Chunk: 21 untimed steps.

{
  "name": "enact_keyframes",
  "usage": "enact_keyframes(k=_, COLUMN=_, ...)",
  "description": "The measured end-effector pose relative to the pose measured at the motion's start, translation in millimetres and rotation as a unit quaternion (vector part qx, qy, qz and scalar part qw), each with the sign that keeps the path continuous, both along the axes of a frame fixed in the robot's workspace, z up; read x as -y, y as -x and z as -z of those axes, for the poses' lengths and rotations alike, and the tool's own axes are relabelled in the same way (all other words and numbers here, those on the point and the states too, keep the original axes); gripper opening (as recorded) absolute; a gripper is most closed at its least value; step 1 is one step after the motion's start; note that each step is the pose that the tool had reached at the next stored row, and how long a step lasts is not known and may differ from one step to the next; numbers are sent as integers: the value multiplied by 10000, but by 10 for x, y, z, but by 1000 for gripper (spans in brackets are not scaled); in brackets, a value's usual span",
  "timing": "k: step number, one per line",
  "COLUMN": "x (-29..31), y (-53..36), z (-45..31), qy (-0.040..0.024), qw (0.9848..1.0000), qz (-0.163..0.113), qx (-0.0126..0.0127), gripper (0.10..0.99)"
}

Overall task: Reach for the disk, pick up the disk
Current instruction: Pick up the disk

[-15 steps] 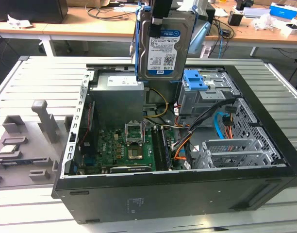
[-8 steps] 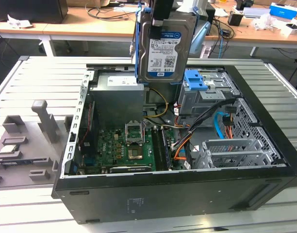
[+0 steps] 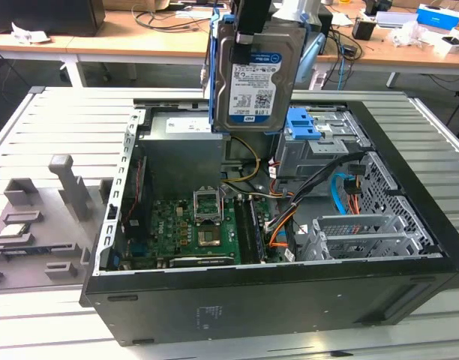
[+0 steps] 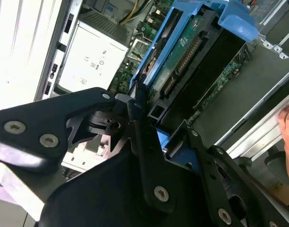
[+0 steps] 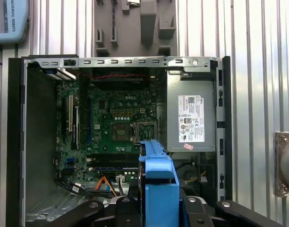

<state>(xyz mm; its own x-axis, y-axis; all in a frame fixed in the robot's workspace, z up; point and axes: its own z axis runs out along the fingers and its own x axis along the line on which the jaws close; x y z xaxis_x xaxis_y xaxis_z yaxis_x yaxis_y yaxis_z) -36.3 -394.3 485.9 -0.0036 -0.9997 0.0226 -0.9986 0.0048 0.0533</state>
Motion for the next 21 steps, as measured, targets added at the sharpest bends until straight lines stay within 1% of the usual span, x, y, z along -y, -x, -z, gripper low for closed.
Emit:
enact_keyframes(k=10, x=121, y=0, z=0, qy=0, qw=10000, qz=0, qx=0, gripper=365)
enact_keyframes(k=14, x=154, y=0, z=0, qy=0, qw=10000, qz=0, qx=0, gripper=365)
enact_keyframes(k=21, x=234, y=0, z=0, qy=0, qw=10000, qz=0, qx=0, gripper=365)
